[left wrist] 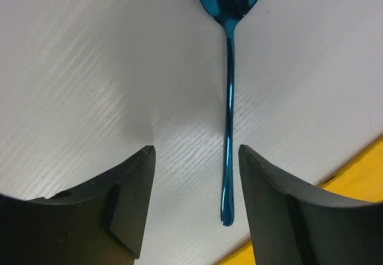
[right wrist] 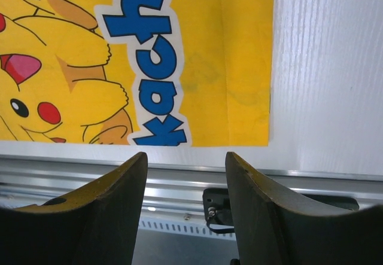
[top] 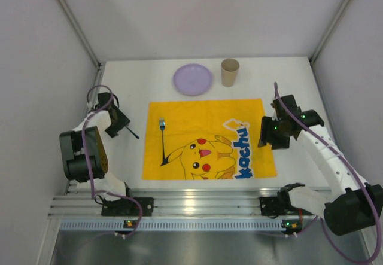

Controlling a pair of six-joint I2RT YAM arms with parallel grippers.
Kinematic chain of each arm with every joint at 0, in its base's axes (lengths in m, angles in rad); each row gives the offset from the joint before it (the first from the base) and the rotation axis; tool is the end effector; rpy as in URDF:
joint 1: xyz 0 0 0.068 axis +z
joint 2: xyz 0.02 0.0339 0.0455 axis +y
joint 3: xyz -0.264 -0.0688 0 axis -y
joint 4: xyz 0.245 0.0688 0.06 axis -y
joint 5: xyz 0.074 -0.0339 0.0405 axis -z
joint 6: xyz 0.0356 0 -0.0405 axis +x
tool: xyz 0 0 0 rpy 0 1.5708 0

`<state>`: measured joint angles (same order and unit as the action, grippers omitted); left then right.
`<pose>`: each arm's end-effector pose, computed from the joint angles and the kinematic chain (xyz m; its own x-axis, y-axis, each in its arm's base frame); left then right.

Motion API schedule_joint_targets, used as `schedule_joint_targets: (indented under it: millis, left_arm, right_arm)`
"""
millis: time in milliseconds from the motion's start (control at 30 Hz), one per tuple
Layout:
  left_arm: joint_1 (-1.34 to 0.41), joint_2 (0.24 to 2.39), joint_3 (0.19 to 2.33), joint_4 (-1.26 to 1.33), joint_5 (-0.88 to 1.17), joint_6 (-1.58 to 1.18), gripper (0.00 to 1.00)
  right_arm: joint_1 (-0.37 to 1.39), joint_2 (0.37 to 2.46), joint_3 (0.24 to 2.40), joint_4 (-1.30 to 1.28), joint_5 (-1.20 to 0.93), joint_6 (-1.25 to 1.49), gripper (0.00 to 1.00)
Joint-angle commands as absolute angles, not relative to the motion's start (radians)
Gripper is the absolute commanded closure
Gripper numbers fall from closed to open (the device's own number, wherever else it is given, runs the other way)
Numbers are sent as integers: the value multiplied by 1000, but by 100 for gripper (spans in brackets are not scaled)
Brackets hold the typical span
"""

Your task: Set the dinner table for one person

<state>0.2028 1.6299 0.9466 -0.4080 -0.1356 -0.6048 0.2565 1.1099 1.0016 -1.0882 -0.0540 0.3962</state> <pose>0.3065 0.0679 0.1719 -0.5667 -0.6917 -0.4477 -0.7086 0.6864 -0.1636 0.1859 0.0507 0.2812 -0.9357 0.1530 -0.3179 0.0961 0.9776 0.1874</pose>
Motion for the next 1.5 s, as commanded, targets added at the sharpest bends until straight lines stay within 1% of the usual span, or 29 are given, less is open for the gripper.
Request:
schedule_joint_targets:
  millis: [0, 67, 233, 400, 467, 500, 567, 600, 633, 733, 767, 900, 967, 1000, 1067, 1100, 1167, 1200, 1233, 1300, 1333, 1467]
  left_arm:
    - [209, 1572, 936, -330, -110, -603, 37]
    - [209, 1585, 948, -342, -126, -609, 38]
    - [209, 1603, 976, -342, -164, -621, 39]
    - [222, 1727, 1072, -362, -160, -615, 39]
    - [229, 1784, 1106, -373, -164, -612, 43]
    - [232, 1802, 1133, -380, -163, -609, 47]
    - [242, 1856, 1169, -387, -157, -603, 61]
    - [247, 1876, 1180, -393, -153, -601, 66]
    - [252, 1908, 1198, -397, -153, -598, 79]
    - [255, 1940, 1215, -407, -123, -588, 99]
    - [253, 1945, 1213, -403, -112, -580, 100]
    - [253, 1902, 1183, -399, -55, -560, 100]
    - [245, 1844, 1171, -417, -25, -557, 100]
    - [241, 1818, 1170, -431, -17, -557, 100]
    - [215, 1743, 1173, -471, -6, -560, 100]
    - [204, 1718, 1180, -483, -5, -561, 100]
    - [154, 1663, 1213, -541, -6, -572, 100]
    - [132, 1651, 1232, -566, -6, -574, 100]
    - [80, 1623, 1253, -602, -11, -577, 100]
    - [31, 1586, 1295, -649, -29, -598, 100]
    - [3, 1550, 1304, -656, -32, -621, 100]
    - [-139, 1497, 1377, -727, -32, -696, 100]
  right_arm:
    - [239, 1104, 996, -1091, -54, 411, 44]
    - [241, 1108, 994, -1091, -52, 411, 45]
    - [239, 1109, 996, -1092, -48, 416, 45]
    - [239, 1109, 994, -1098, -48, 419, 45]
    - [241, 1106, 994, -1103, -46, 420, 46]
    - [241, 1104, 994, -1101, -45, 420, 46]
    - [239, 1101, 993, -1108, -45, 423, 45]
    - [239, 1101, 992, -1108, -44, 425, 46]
    - [239, 1101, 991, -1109, -43, 426, 46]
    - [239, 1100, 994, -1111, -40, 430, 46]
    - [239, 1100, 993, -1111, -38, 431, 46]
    - [239, 1108, 999, -1092, -54, 437, 46]
    - [245, 1112, 1006, -1050, -118, 433, 45]
    - [248, 1112, 1018, -1026, -186, 431, 38]
    - [284, 1115, 1037, -948, -256, 430, 29]
    - [304, 1129, 1066, -925, -299, 440, 23]
    - [381, 1160, 1107, -869, -319, 454, 14]
    - [412, 1199, 1155, -852, -328, 465, 8]
    - [446, 1222, 1178, -836, -331, 471, 5]
    - [541, 1296, 1245, -789, -340, 497, 0]
    - [592, 1319, 1264, -770, -365, 506, 0]
    - [684, 1414, 1331, -614, -443, 574, 0]
